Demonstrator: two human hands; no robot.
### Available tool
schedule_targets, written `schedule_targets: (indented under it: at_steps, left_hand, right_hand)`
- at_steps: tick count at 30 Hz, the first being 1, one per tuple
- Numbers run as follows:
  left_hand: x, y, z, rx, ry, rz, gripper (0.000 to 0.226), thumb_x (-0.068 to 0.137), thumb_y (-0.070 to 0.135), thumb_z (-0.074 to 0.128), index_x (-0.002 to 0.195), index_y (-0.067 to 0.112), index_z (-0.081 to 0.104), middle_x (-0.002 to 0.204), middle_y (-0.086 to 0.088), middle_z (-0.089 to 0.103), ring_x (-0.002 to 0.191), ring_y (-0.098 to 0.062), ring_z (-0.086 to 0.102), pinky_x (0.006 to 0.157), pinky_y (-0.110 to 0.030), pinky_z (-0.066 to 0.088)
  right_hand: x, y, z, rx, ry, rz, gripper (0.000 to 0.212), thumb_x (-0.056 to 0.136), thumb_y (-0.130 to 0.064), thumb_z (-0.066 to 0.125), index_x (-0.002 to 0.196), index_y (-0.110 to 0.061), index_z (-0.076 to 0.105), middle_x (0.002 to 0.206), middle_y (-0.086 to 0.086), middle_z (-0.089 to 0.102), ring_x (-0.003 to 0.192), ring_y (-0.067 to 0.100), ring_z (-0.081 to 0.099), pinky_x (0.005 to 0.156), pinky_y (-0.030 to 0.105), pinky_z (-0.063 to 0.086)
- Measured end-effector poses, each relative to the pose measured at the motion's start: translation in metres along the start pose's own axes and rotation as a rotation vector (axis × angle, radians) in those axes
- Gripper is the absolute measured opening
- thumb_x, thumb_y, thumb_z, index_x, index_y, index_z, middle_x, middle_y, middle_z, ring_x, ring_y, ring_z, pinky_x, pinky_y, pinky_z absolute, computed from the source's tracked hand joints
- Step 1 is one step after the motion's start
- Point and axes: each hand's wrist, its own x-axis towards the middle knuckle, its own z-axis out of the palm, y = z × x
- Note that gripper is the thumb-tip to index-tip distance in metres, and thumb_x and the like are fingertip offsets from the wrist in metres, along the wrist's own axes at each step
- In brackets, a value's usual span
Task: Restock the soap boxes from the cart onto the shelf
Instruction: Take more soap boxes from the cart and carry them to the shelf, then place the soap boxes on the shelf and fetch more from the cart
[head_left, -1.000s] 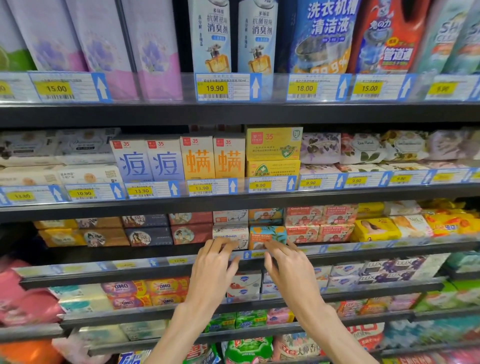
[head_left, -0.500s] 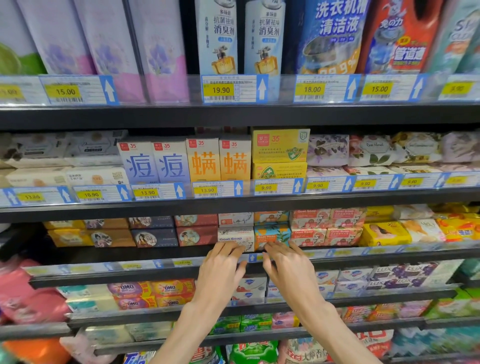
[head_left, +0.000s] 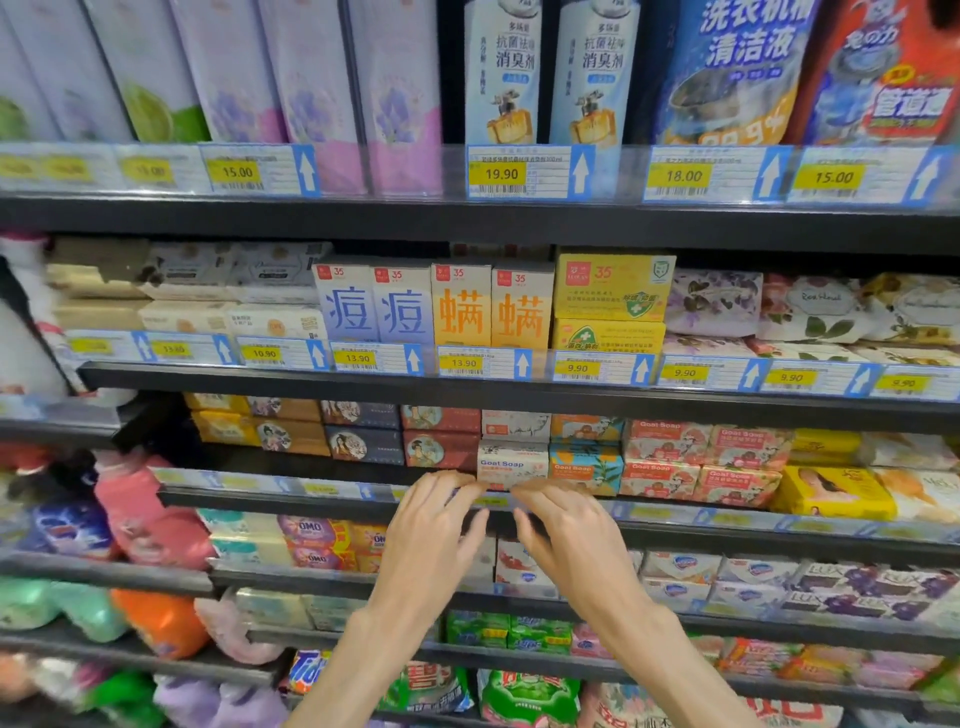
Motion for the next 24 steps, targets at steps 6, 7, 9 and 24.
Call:
schedule_targets:
  at_steps: [6, 7, 9, 24]
  left_hand:
    - [-0.057, -0.036, -0.053, 0.151, 0.025, -0.246, 0.042, 0.097, 0.044, 0.049, 0.132, 0.025, 0.061, 0.133, 0.008, 0.059, 0.13, -0.014, 0.051, 0.111, -0.038, 0.042]
    - [-0.072, -0.04, -0.066, 0.185, 0.029, -0.303, 0.044, 0.096, 0.046, 0.049, 0.132, 0.024, 0.061, 0.133, 0.007, 0.06, 0.129, -0.016, 0.052, 0.109, -0.039, 0.043]
    - [-0.106, -0.045, -0.092, 0.249, 0.031, -0.41, 0.046, 0.094, 0.047, 0.05, 0.13, 0.022, 0.063, 0.13, 0.005, 0.061, 0.124, -0.019, 0.056, 0.103, -0.041, 0.048]
    - [-0.39, -0.057, -0.289, 0.617, 0.131, -0.971, 0.053, 0.09, 0.058, 0.047, 0.127, 0.024, 0.06, 0.124, 0.003, 0.064, 0.115, -0.022, 0.062, 0.094, -0.04, 0.054]
  right_hand:
    - [0.02, -0.028, 0.017, 0.139, -0.151, -0.224, 0.035, 0.092, -0.039, 0.062, 0.123, -0.023, 0.066, 0.121, -0.004, 0.069, 0.11, 0.016, 0.066, 0.087, 0.033, 0.057]
    - [0.022, -0.037, 0.019, 0.156, -0.171, -0.273, 0.037, 0.092, -0.039, 0.063, 0.125, -0.022, 0.065, 0.121, -0.004, 0.069, 0.111, 0.017, 0.066, 0.088, 0.034, 0.056]
    - [0.025, -0.059, 0.023, 0.193, -0.207, -0.358, 0.04, 0.09, -0.038, 0.065, 0.126, -0.021, 0.065, 0.122, -0.003, 0.069, 0.11, 0.018, 0.066, 0.088, 0.034, 0.055]
    - [-0.021, -0.349, 0.062, 0.53, -0.415, -0.913, 0.042, 0.081, -0.044, 0.072, 0.116, -0.021, 0.068, 0.108, -0.004, 0.073, 0.095, 0.018, 0.07, 0.08, 0.026, 0.053]
